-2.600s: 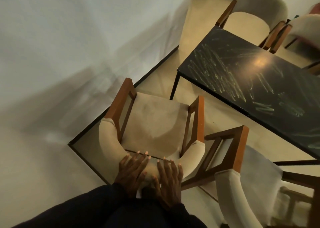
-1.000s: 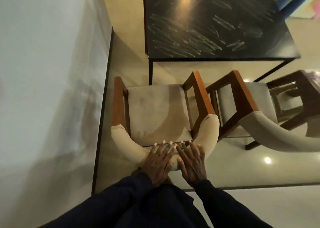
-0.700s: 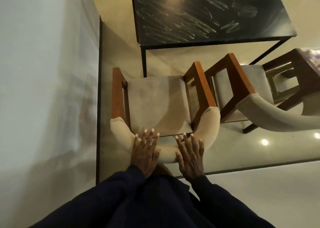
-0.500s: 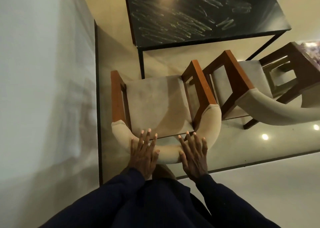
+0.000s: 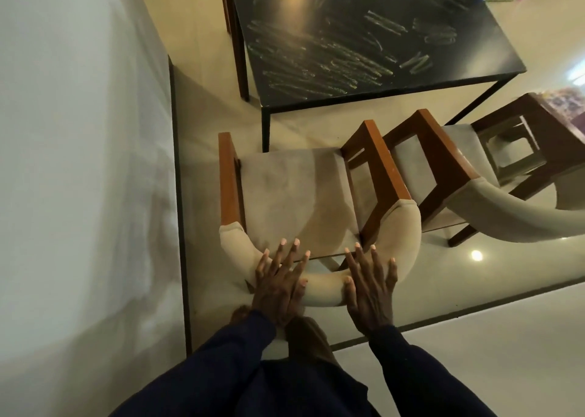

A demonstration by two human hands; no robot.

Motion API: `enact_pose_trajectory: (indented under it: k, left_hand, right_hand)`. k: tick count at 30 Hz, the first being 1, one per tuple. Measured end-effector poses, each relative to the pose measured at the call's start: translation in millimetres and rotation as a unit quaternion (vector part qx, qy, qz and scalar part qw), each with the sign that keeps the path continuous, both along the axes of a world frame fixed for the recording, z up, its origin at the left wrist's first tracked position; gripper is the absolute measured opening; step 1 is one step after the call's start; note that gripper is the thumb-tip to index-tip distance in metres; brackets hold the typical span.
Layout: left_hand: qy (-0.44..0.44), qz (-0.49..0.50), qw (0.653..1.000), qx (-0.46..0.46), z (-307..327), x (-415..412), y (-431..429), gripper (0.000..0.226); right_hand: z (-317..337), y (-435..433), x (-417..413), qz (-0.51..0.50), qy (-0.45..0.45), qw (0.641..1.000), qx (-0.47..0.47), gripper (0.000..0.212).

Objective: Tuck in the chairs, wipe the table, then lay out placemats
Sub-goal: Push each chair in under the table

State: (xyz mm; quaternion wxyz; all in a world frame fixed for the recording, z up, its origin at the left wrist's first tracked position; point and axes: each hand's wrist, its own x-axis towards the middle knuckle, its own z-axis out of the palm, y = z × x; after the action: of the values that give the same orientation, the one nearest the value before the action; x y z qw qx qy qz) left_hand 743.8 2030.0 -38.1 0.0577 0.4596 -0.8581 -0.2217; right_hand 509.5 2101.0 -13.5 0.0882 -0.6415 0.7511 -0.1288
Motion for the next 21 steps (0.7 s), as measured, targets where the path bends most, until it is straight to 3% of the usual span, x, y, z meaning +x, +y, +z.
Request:
enact_pose_trajectory:
  k: [8,21]
  left_hand:
    - [-0.027,-0.036,0.999,0.009,-0.8,4.9,-14.2,0.055]
    - [-0.023,-0.136,0.990,-0.007,8.9,29.1,-6.8,0.054]
  right_hand:
    - [-10.2,-5.0,-0.5,-0.007,0.044,0.998,0.035,0.048]
    - [-7.6,40.5,42.3,-0.083,0.029,0.996,-0.008,0.051]
